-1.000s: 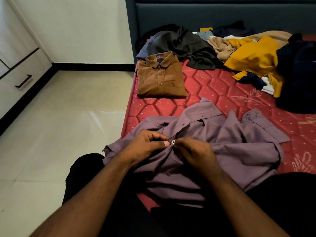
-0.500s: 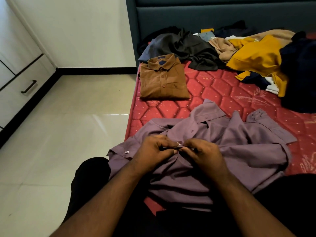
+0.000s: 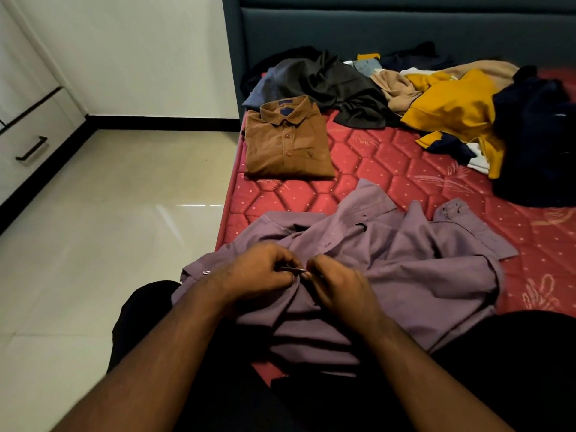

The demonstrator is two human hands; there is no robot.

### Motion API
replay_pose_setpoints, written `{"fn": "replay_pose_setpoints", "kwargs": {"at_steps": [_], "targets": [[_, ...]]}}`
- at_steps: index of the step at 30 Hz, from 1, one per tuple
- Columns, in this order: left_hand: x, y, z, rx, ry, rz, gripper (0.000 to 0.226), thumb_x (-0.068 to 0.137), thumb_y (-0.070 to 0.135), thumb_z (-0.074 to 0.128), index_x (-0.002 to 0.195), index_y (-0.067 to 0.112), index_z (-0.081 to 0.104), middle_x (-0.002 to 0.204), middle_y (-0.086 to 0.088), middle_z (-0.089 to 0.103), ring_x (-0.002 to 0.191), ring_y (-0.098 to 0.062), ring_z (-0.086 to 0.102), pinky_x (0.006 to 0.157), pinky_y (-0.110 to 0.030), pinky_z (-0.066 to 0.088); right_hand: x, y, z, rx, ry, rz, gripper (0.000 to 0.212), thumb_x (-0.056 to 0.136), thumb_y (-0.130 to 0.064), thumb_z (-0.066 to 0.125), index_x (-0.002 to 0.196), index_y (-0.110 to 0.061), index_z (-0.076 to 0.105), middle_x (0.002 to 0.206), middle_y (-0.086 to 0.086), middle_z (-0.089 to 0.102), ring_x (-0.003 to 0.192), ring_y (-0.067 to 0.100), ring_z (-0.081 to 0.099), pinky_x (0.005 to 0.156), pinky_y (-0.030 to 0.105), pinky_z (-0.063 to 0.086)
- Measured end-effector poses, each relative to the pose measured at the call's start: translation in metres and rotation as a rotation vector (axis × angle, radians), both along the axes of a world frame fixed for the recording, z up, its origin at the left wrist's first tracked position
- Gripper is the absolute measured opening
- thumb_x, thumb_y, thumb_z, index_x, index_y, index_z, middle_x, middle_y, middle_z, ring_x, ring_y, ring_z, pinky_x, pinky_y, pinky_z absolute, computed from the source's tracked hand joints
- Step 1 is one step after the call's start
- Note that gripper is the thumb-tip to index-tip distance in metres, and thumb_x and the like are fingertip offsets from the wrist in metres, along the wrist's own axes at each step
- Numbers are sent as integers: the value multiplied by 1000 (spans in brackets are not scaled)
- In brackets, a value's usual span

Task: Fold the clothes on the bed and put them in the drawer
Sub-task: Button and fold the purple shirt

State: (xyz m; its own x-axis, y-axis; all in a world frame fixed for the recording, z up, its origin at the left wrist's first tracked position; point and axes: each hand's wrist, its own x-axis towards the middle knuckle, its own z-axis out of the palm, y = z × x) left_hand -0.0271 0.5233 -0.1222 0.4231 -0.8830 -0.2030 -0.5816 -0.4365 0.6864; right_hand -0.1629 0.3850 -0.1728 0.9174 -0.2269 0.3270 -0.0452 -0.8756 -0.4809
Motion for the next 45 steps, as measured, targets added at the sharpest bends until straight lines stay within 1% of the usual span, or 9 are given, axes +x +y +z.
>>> {"fn": "replay_pose_setpoints", "kwargs": {"at_steps": [7,10,12,15,20,23,26,32,45], "targets": [[35,37,-11,138,-293,182,30,84,23,63,108,39,73,110,12,71,98,-13,66,88,-30,53,-7,-59,26,-65,398,48,23,87,-48,58,92,-34,40,94,-7,65,94,26,62,74,36,48],[24,19,-3,207,-368,122,33,82,24,59,110,37,71,114,7,68,101,-19,64,85,-34,53,-17,-70,21,-81,365,4,18,86,-42,62,100,-33,55,103,-13,64,101,15,62,81,33,49],[10,-2,5,-49,-449,105,44,79,22,54,120,29,66,117,2,65,105,-21,60,89,-35,51,-19,-67,12,-57,287,-30,30,86,-40,65,114,-30,62,111,-7,63,104,16,60,84,34,51],[-8,-36,15,-322,-555,67,43,77,21,52,118,17,63,109,-4,63,97,-23,57,87,-36,49,-10,-60,5,-174,184,-25,24,85,-41,58,99,-25,69,101,-1,61,89,25,58,74,38,51],[-17,-51,-22,-86,-494,313,30,84,31,66,105,13,57,107,-8,56,99,-27,54,78,-37,44,-6,-56,-4,-446,173,-112,18,78,-39,59,80,-25,70,84,-2,55,77,25,52,62,34,38],[-23,-46,-43,-303,-487,394,11,89,17,65,94,8,64,97,-9,61,87,-26,59,73,-33,45,-7,-55,-8,-485,147,-90,14,77,-38,63,78,-25,70,80,-4,58,75,25,53,61,32,36],[-25,-47,-44,-469,-355,461,5,93,11,59,89,8,60,91,-3,60,81,-14,52,70,-23,39,-4,-58,-8,-402,102,-117,22,83,-37,50,81,-25,68,84,-4,62,76,26,56,62,32,38],[-32,-54,-37,-504,438,528,12,94,7,61,86,12,67,80,5,67,72,-2,58,74,-17,49,-7,-63,4,18,-125,-36,20,91,-23,60,102,-10,71,93,4,70,85,22,64,77,34,50],[-40,-53,-44,-573,532,506,12,89,-2,64,95,4,72,87,-1,74,80,-4,67,78,-17,52,-9,-59,9,183,-163,40,17,82,-17,70,96,-10,77,86,1,72,78,8,65,72,24,53]]}}
